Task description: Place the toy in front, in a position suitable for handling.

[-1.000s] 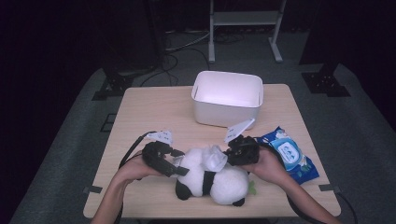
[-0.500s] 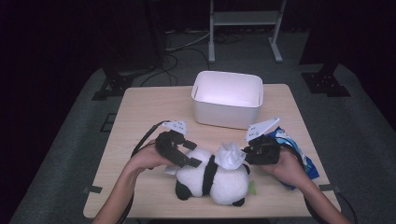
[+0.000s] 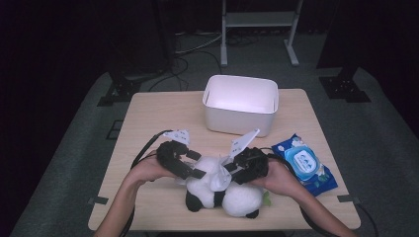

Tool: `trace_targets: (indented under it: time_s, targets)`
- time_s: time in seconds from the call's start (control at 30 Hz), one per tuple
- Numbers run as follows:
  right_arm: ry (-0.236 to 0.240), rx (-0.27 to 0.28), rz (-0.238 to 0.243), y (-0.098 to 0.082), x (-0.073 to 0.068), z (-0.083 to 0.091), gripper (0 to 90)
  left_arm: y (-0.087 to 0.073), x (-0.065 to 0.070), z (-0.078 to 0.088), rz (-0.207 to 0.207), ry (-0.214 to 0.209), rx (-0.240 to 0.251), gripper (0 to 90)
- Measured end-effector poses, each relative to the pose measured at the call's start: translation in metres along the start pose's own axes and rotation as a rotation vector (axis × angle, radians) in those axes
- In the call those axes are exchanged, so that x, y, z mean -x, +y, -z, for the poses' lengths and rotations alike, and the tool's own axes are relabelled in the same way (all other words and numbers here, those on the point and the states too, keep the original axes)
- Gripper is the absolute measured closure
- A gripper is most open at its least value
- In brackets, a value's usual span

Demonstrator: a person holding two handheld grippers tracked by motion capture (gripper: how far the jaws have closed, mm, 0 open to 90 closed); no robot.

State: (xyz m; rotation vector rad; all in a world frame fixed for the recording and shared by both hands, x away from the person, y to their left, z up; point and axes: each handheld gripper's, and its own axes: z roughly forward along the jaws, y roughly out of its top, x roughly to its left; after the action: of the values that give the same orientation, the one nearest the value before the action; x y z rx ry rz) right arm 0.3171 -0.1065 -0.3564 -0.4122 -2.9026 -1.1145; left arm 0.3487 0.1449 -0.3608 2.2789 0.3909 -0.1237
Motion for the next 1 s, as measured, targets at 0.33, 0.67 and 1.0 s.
trace_targets:
  time_s: [0.33,0.67,1.0]
  targets:
    - [0.005,0.027,-0.019,0.014,0.006,-0.017,60.7,-0.005,0.000,0.007,0.007,0.006,0.010,24.9]
    - [-0.011,0.071,-0.023,0.007,0.013,-0.007,86.4,-0.004,-0.004,0.004,0.014,0.002,0.002,24.8]
    - [-0.066,-0.025,-0.035,-0.014,0.012,0.039,86.4,0.004,-0.006,-0.004,0.013,0.004,-0.023,22.3]
